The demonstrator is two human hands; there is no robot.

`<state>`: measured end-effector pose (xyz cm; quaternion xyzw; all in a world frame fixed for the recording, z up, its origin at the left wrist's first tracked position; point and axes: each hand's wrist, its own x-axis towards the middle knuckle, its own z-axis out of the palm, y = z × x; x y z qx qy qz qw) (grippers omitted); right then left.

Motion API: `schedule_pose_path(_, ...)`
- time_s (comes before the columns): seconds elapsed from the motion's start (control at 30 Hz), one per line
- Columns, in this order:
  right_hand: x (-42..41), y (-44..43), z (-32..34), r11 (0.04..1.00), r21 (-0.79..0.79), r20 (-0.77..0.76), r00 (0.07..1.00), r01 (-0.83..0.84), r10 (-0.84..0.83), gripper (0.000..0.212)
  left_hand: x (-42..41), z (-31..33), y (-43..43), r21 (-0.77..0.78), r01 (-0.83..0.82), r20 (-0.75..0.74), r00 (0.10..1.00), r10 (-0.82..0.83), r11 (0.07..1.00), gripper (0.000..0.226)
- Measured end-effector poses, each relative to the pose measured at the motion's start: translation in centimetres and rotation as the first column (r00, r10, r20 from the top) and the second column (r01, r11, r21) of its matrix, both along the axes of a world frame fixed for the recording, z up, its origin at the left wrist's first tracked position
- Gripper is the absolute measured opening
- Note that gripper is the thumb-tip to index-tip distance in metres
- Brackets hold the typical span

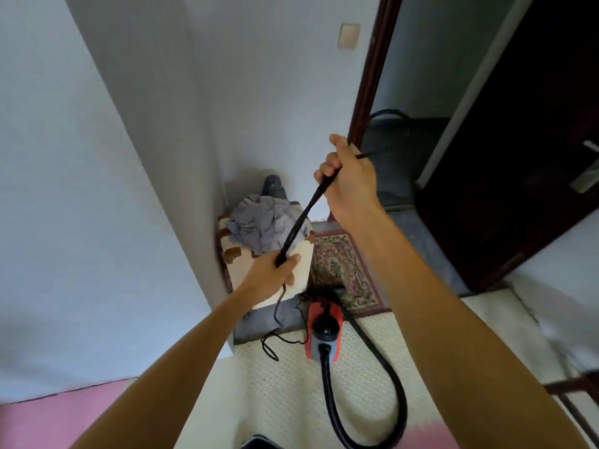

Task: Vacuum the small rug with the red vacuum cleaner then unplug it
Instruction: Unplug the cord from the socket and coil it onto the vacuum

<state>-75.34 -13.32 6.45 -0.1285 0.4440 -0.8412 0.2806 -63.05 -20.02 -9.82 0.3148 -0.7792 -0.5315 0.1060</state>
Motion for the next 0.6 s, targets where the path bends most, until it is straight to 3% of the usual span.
schedule_pose_path(0.1,-3.4,1.3,-1.5,0.967,-0.007,0.231,0.941,0.256,-0.247,0.022,-1.4,1.2,-2.3,-0.071,0.021,0.004,1.0,-0.021,0.997,0.046)
schedule_pose_path(0.17,-4.8,2.6,-3.7,0.929,0.103,0.396,0.842,0.356,-0.367,0.032,-3.0,2.1,-4.3,-0.257,0.042,0.047,0.998,-0.031,0.965,0.043)
schedule_pose_path(0.2,-4.9,3.4,-5.2,0.927,0.208,0.425,0.825,0.311,-0.372,0.041,-3.8,2.8,-5.0,-0.342,0.072,0.071,0.996,-0.05,0.937,0.039)
schedule_pose_path(0.3,-2.5,4.8,-9.1,0.87,0.49,0.458,0.865,-0.052,-0.206,0.068,-6.7,4.1,-6.7,-0.572,0.222,0.15,0.975,-0.165,0.79,0.025)
schedule_pose_path(0.33,-1.3,4.7,-9.6,0.803,0.591,0.383,0.904,-0.08,-0.191,0.064,-7.6,4.5,-6.9,-0.635,0.283,0.197,0.959,-0.203,0.719,0.024)
schedule_pose_path(0.37,-0.4,4.4,-9.9,0.707,0.707,0.215,0.957,-0.015,-0.195,0.055,-8.4,5.1,-7.1,-0.673,0.339,0.243,0.941,-0.237,0.657,0.023)
schedule_pose_path(0.4,0.0,4.1,-10.1,0.577,0.803,-0.052,0.982,0.148,-0.179,0.046,-9.1,5.7,-7.0,-0.69,0.403,0.301,0.915,-0.267,0.601,0.02)
schedule_pose_path(0.43,0.0,3.8,-10.2,0.445,0.799,-0.394,0.911,0.404,-0.119,0.035,-9.7,6.3,-6.9,-0.709,0.46,0.355,0.888,-0.293,0.535,0.017)
schedule_pose_path(0.47,-0.2,3.7,-10.0,0.403,0.723,-0.612,0.791,0.561,-0.003,0.016,-10.1,7.0,-6.7,-0.721,0.506,0.408,0.862,-0.301,0.473,0.015)
schedule_pose_path(0.5,-0.4,3.4,-9.4,0.421,0.689,-0.697,0.699,0.59,0.162,0.012,-10.5,7.5,-6.4,-0.736,0.529,0.436,0.848,-0.302,0.423,0.015)
schedule_pose_path(0.57,-1.3,2.8,-9.5,0.497,0.746,-0.66,0.594,0.443,0.46,0.061,-10.8,8.7,-5.4,-0.754,0.554,0.473,0.831,-0.294,0.352,0.017)
schedule_pose_path(0.6,-1.2,2.5,-9.3,0.491,0.784,-0.614,0.59,0.38,0.525,0.067,-10.9,9.4,-4.8,-0.749,0.571,0.491,0.819,-0.295,0.337,0.018)
